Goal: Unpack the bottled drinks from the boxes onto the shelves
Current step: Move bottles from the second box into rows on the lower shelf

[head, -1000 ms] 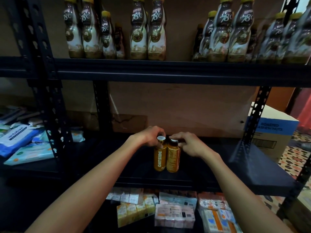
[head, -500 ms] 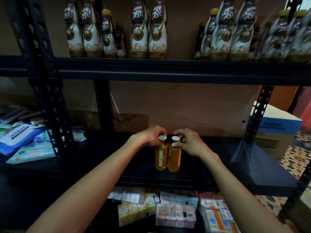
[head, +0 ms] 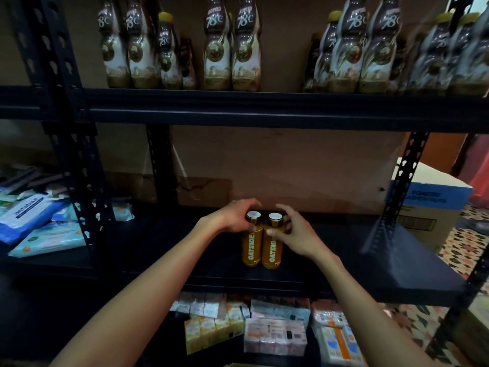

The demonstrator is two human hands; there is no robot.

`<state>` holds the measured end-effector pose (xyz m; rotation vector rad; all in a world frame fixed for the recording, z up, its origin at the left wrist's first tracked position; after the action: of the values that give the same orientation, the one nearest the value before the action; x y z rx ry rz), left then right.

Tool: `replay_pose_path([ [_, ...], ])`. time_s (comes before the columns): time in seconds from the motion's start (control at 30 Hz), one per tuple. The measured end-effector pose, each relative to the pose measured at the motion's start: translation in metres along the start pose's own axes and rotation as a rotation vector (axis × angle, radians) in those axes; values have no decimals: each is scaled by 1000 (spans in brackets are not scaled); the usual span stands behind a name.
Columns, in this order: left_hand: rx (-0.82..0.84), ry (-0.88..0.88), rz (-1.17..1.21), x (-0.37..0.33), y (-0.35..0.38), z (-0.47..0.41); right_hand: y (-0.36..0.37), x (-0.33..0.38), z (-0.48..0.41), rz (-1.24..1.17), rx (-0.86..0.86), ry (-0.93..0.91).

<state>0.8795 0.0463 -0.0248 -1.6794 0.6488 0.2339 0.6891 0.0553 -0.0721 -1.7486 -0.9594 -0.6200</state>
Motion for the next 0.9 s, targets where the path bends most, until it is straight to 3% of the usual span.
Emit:
replay_pose_path([
  [0.13,-265,-148,316,32,28,27,12,-30,24,-168,-105,174],
  [0.23,-303,-221,389,50,67,43,39,-45,41,-204,-66,204],
  [0.37,-421,-243,492,65,87,44,59,-46,40,-217,-151,197],
  [0.73,-660,-331,383,145,55,26,152,-19,-20,-227,-148,150],
  [0.9,-694,-420,325,195,31,8,210,-3,-62,-243,-97,145],
])
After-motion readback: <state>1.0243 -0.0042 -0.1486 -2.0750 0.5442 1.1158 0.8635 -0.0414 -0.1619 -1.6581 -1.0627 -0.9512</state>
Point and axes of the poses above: each hand's wrist, its own z-axis away from the middle knuckle, its own y-axis out of the palm, x = y × z, the point moved 4 cm from there along -z, towards the middle knuckle, and after that the axes turned 13 degrees about -x, right-handed, at the moved point
